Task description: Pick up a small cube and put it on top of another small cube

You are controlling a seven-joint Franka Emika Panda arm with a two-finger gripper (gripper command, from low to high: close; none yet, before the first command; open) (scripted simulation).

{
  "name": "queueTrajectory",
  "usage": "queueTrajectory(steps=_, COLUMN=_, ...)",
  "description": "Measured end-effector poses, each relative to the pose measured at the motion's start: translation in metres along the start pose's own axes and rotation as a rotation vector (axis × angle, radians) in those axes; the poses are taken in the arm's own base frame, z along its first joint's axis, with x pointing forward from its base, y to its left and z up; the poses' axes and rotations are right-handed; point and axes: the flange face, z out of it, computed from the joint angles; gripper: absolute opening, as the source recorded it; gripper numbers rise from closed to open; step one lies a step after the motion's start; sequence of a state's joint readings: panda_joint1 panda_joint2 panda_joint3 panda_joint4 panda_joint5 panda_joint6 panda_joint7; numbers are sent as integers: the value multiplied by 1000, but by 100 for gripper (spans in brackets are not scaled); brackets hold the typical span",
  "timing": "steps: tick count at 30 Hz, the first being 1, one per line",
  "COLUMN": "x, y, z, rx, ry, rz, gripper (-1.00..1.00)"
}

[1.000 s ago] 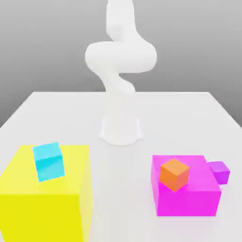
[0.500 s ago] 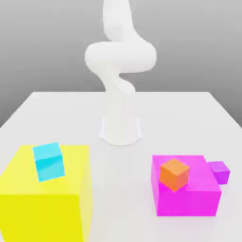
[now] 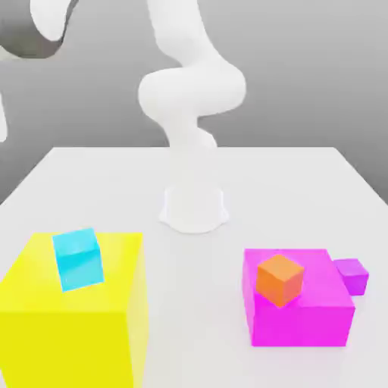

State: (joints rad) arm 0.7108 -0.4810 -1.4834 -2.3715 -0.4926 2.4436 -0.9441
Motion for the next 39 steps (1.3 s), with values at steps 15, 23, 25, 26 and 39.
queueTrajectory(steps=15, x=-11, y=-42, z=214, rx=154, ry=-181, rz=-403, gripper=-100)
queueTrajectory(steps=23, x=-1, y=-33, z=155, rx=152, ry=-182, rz=-400, gripper=-100)
queueTrajectory(steps=25, x=-2, y=-22, z=122, rx=138, ry=-181, rz=-380, gripper=-100)
queueTrajectory(steps=26, x=-2, y=-18, z=106, rx=130, ry=-180, rz=-370, gripper=-100)
queueTrajectory(steps=39, x=55, y=-16, z=-70, rx=53, ry=-170, rz=-308, gripper=-100)
